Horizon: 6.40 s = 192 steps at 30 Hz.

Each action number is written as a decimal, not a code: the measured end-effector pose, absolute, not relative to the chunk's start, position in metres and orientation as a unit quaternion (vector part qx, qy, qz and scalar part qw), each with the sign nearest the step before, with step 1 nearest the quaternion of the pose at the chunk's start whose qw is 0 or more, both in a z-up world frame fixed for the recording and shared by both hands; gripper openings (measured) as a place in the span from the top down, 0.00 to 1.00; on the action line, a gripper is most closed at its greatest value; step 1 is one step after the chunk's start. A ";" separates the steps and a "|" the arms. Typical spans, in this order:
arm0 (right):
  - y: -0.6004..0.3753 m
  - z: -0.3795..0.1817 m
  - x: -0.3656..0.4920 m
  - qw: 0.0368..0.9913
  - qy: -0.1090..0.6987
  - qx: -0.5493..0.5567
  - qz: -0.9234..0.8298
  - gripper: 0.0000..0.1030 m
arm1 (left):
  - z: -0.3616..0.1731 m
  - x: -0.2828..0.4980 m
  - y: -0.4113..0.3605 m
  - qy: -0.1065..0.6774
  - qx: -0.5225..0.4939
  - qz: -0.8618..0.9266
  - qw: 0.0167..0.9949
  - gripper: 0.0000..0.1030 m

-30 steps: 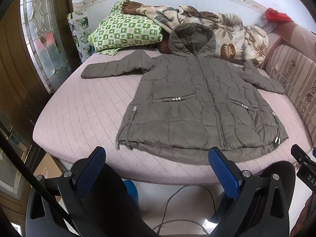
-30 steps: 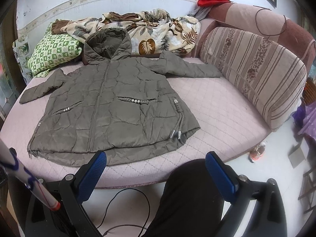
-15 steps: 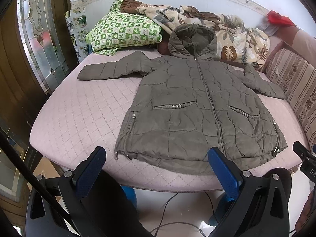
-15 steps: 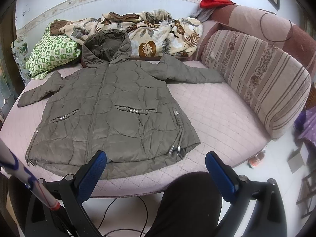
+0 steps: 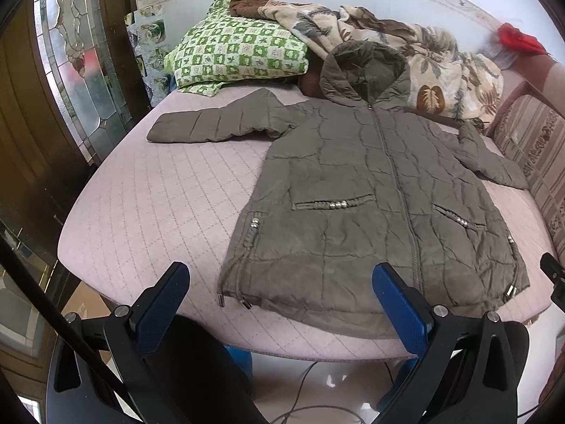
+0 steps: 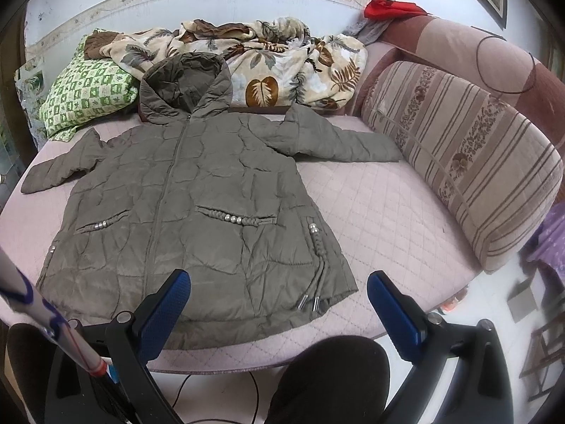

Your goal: Fold large clothes

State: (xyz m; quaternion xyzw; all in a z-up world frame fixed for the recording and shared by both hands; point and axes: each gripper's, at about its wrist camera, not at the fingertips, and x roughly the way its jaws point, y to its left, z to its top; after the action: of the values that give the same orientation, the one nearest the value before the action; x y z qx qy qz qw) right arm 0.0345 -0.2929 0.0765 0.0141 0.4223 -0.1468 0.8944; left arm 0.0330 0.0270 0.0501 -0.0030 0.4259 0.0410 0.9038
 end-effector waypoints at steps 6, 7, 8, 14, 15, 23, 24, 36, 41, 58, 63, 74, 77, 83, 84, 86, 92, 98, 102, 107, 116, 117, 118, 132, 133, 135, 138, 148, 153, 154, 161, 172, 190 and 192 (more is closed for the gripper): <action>-0.293 0.075 0.050 0.893 0.426 0.008 -0.144 0.01 | 0.049 0.047 0.034 0.428 -0.007 0.044 0.902 0.00; -0.293 0.074 0.053 0.893 0.427 0.008 -0.143 0.01 | 0.049 0.049 0.035 0.429 -0.006 0.045 0.902 0.00; -0.293 0.074 0.055 0.893 0.428 0.008 -0.141 0.01 | 0.048 0.051 0.036 0.430 -0.006 0.046 0.902 0.00; -0.297 0.070 0.072 0.890 0.433 0.003 -0.145 0.01 | 0.044 0.069 0.043 0.435 -0.005 0.053 0.899 0.00; -0.297 0.070 0.075 0.890 0.432 0.001 -0.147 0.01 | 0.043 0.072 0.044 0.435 -0.005 0.055 0.899 0.00; -0.304 0.069 0.090 0.889 0.430 0.000 -0.156 0.01 | 0.034 0.093 0.054 0.442 -0.004 0.068 0.895 0.00; -0.304 0.069 0.091 0.889 0.431 -0.001 -0.157 0.01 | 0.033 0.095 0.055 0.441 -0.003 0.069 0.895 0.00; -0.305 0.051 0.129 0.885 0.435 -0.019 -0.164 0.01 | 0.008 0.146 0.096 0.449 -0.013 0.106 0.887 0.00; -0.303 0.040 0.150 0.881 0.441 -0.032 -0.167 0.01 | -0.003 0.172 0.118 0.458 -0.014 0.122 0.880 0.12; -0.282 -0.010 0.218 0.867 0.476 -0.027 -0.145 0.01 | -0.052 0.296 0.256 0.472 -0.113 0.212 0.848 0.12; -0.278 -0.020 0.238 0.870 0.473 -0.013 -0.139 0.01 | -0.068 0.330 0.311 0.465 -0.193 0.222 0.835 0.12; -0.269 -0.045 0.257 0.873 0.469 0.026 -0.135 0.01 | -0.102 0.403 0.391 0.438 -0.356 0.193 0.803 0.12; -0.272 -0.044 0.257 0.873 0.465 0.030 -0.143 0.01 | -0.103 0.415 0.398 0.418 -0.370 0.191 0.807 0.12; -0.280 -0.043 0.256 0.871 0.463 0.023 -0.161 0.01 | -0.107 0.436 0.410 0.400 -0.427 0.186 0.789 0.19; -0.281 -0.043 0.256 0.871 0.463 0.022 -0.162 0.01 | -0.106 0.438 0.409 0.404 -0.422 0.198 0.787 0.27; -0.282 -0.043 0.255 0.870 0.464 0.019 -0.166 0.01 | -0.104 0.445 0.407 0.425 -0.406 0.215 0.780 0.73; -0.286 -0.040 0.250 0.871 0.460 0.021 -0.170 0.01 | -0.066 0.450 0.378 0.432 -0.376 0.181 0.799 0.90; -0.295 -0.030 0.239 0.878 0.446 0.030 -0.170 0.03 | 0.009 0.440 0.304 0.405 -0.324 0.090 0.850 0.90; -0.301 -0.022 0.228 0.883 0.436 0.043 -0.167 0.03 | 0.047 0.430 0.222 0.403 -0.276 0.009 0.873 0.90; -0.315 -0.012 0.214 0.887 0.425 0.067 -0.169 0.03 | 0.055 0.406 0.107 0.420 -0.221 -0.091 0.876 0.90; -0.346 -0.009 0.191 0.882 0.425 0.084 -0.187 0.03 | -0.046 0.384 -0.034 0.517 -0.130 -0.124 0.837 0.89; -0.348 -0.010 0.190 0.880 0.428 0.084 -0.187 0.03 | -0.059 0.382 -0.039 0.528 -0.118 -0.112 0.833 0.88; -0.350 -0.011 0.190 0.879 0.430 0.084 -0.187 0.03 | -0.066 0.378 -0.042 0.534 -0.114 -0.108 0.831 0.86; -0.308 -0.020 0.275 0.878 0.452 0.160 -0.019 0.02 | -0.019 0.271 0.041 0.402 -0.052 -0.008 0.914 0.31; -0.300 -0.024 0.287 0.875 0.454 0.168 -0.005 0.02 | -0.024 0.272 0.050 0.398 -0.046 0.011 0.916 0.31; -0.283 -0.036 0.318 0.866 0.464 0.187 0.025 0.02 | -0.033 0.276 0.064 0.403 -0.039 0.031 0.914 0.31; -0.263 -0.058 0.361 0.848 0.484 0.211 0.039 0.02 | -0.039 0.286 0.081 0.417 -0.051 0.040 0.907 0.31; -0.234 -0.078 0.422 0.802 0.520 0.288 0.053 0.76 | -0.038 0.296 0.107 0.427 -0.108 0.057 0.896 0.31; -0.256 -0.057 0.412 0.823 0.510 0.250 0.022 0.88 | -0.043 0.297 0.105 0.432 -0.103 0.062 0.894 0.31; -0.263 -0.051 0.410 0.830 0.506 0.236 0.005 0.88 | -0.044 0.297 0.103 0.434 -0.101 0.063 0.893 0.31; -0.332 -0.038 0.398 0.847 0.491 0.171 -0.110 0.90 | -0.061 0.305 0.089 0.462 -0.081 0.063 0.881 0.31; -0.358 -0.094 0.416 0.823 0.520 0.177 -0.144 0.90 | -0.074 0.312 0.073 0.485 -0.055 0.063 0.871 0.31; -0.519 -0.039 0.353 0.838 0.444 0.225 -0.222 0.41 | -0.078 0.310 0.049 0.473 -0.037 0.063 0.878 0.31; -0.570 -0.057 0.338 0.814 0.430 0.313 -0.232 0.41 | -0.077 0.311 0.049 0.469 -0.039 0.064 0.880 0.31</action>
State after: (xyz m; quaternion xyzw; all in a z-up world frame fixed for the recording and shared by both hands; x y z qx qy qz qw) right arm 0.3383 -0.5701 -0.0569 0.3134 0.4297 -0.2319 0.8145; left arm 0.3110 0.0490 -0.0771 -0.0386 0.4689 0.0640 0.8801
